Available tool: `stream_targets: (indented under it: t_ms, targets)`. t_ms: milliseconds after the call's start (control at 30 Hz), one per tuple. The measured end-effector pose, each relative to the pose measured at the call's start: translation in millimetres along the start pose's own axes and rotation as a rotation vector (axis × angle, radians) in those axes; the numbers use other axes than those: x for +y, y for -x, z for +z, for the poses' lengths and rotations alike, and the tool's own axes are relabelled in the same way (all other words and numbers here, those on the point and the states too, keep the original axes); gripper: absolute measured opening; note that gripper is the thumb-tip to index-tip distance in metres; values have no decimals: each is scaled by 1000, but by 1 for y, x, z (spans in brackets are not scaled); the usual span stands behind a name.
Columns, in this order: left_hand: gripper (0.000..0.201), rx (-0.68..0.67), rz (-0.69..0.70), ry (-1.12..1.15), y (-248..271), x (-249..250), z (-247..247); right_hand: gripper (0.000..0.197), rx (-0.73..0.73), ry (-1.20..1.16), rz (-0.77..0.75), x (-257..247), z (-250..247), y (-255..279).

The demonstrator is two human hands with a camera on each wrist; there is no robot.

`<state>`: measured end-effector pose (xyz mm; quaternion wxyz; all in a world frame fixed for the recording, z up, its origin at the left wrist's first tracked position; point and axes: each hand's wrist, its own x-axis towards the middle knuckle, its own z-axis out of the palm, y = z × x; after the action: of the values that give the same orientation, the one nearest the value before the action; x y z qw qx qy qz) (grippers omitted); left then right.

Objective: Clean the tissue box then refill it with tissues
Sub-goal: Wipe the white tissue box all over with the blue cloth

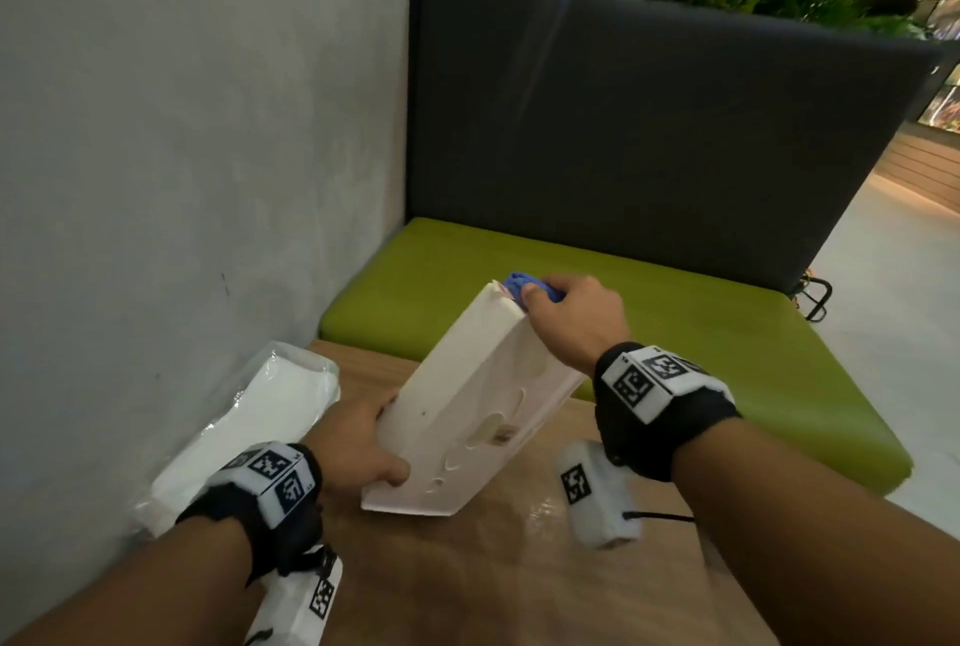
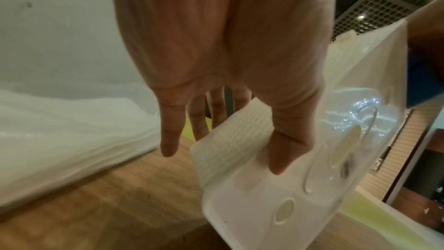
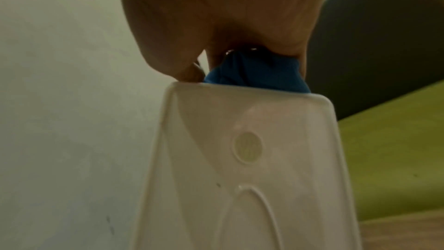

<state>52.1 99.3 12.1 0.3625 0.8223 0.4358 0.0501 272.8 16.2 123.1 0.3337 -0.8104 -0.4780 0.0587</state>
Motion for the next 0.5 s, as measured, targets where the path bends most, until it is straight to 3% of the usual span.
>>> stream_targets:
  t_ms: [133, 233, 333, 500]
  targets:
    - [91, 57, 10, -122, -4, 4, -14, 26, -57, 4, 49, 6, -7, -3]
    - [92, 64, 24, -224, -3, 16, -17, 20, -45, 90, -40, 6, 0, 2]
    - [76, 39, 37, -316, -2, 30, -16, 21, -106, 330, -226, 13, 24, 14]
    - [48, 9, 34, -393, -5, 38, -8, 23, -203, 352, -213, 34, 64, 40]
